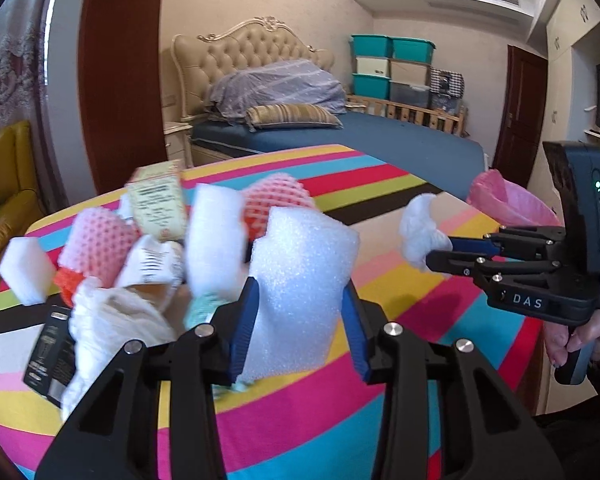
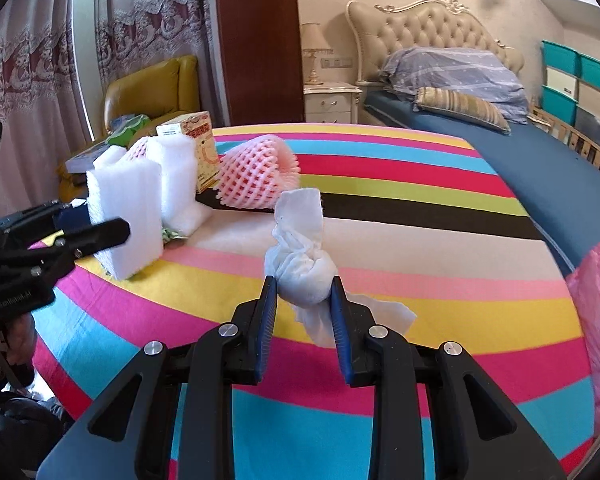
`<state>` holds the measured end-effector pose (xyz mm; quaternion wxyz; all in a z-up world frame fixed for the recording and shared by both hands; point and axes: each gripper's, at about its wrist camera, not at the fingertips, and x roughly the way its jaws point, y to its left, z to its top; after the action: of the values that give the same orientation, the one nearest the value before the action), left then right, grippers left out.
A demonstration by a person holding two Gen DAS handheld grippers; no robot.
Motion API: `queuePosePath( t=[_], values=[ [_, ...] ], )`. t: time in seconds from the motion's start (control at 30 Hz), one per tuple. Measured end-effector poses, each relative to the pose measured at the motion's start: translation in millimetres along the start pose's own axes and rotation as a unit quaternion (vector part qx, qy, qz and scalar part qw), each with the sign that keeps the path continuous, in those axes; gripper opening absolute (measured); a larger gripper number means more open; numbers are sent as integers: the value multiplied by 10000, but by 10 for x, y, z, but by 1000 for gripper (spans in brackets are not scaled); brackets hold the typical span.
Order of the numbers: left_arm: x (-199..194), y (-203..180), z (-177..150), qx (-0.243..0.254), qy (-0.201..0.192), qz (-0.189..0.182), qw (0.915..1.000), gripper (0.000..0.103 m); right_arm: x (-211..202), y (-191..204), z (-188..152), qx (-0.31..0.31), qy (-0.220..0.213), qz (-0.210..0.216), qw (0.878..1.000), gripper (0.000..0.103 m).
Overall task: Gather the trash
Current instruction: 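Carry the tissue and foam sheet to the pink bin with both tools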
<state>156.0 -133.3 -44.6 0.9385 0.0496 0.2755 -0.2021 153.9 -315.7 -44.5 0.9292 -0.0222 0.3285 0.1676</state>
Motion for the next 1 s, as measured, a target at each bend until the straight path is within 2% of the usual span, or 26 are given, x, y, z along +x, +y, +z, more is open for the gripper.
queuePosePath(
  t=[0.13,0.5,1.0],
  values=[
    [60,-180,31,33,32,-264,9996,40,-129,-102,-57,98,-103,-48,9999,27],
    [335,-618,134,237,224,-600,9977,40,-345,-407,-170,411,-291,-231,9985,27],
    [734,-1461,354,765,345,-1110,9903,40,-819,-1132,-385,1084,-626,-1015,9869,27]
  ],
)
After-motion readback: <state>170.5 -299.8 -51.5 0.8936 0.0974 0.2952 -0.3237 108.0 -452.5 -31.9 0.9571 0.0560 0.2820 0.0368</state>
